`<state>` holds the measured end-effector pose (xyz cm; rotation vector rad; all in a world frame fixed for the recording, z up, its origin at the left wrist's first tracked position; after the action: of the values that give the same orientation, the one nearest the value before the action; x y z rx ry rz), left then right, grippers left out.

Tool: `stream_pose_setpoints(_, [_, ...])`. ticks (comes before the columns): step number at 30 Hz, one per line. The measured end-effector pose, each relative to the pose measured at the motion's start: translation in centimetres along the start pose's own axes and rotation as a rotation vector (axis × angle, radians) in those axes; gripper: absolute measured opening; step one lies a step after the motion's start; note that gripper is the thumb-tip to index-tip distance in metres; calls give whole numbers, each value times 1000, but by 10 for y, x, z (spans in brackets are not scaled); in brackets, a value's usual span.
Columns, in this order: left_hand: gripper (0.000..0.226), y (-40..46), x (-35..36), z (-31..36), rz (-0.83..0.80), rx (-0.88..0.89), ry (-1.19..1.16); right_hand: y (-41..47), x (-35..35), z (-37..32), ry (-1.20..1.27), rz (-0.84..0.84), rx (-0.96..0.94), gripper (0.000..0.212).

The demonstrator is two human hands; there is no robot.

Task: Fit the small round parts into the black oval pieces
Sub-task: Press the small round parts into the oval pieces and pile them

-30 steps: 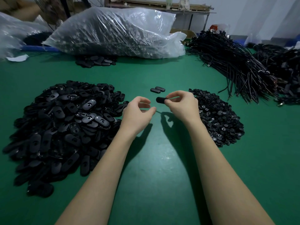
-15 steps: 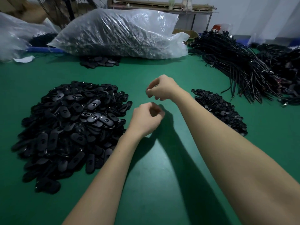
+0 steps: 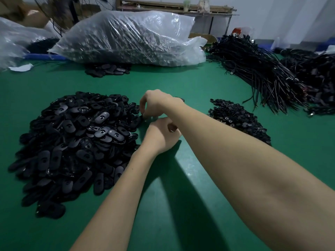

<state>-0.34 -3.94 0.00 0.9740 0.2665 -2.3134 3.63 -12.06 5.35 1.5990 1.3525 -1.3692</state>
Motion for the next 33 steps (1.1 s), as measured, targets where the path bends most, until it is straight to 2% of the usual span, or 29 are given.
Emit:
stream_pose_setpoints(3, [26, -1, -2, -2, 44, 8, -119, -9, -10, 3, 46, 53, -16, 14])
stream_pose_setpoints(7, [6, 1, -7, -7, 110, -35, -225, -39, -25, 21, 167, 223, -37, 16])
stream_pose_setpoints(12, [7, 1, -8, -7, 149, -82, -304, -92, -18, 63, 511, 466, 19, 8])
stream_pose_setpoints(15, [7, 1, -10, -7, 134, -112, -457, -118, -3, 81, 591, 533, 39, 13])
stream_pose_setpoints(20, [22, 1, -9, -2, -22, -118, -646, -137, 22, 96, 667, 496, 61, 22])
stream_pose_setpoints(24, [14, -3, -4, 3, -49, -42, -606, -139, 31, 97, 698, 471, 18, 24])
stream_pose_setpoints(29, [10, -4, -2, 1, -82, -74, -664, -140, 33, 97, 742, 488, 13, 16])
stream_pose_setpoints(33, [8, -4, -1, -1, -98, -93, -711, -141, 31, 98, 634, 494, 46, 16])
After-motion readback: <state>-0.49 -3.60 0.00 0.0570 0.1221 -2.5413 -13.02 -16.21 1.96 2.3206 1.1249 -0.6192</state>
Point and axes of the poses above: each hand's wrist, its own y-axis towards the middle knuckle, its own x-axis out of the palm, z = x × y, the point moved 2 cm from there along y, towards the middle knuckle, and after that the axes turned 2 degrees about -z, right-handed, at the moved point
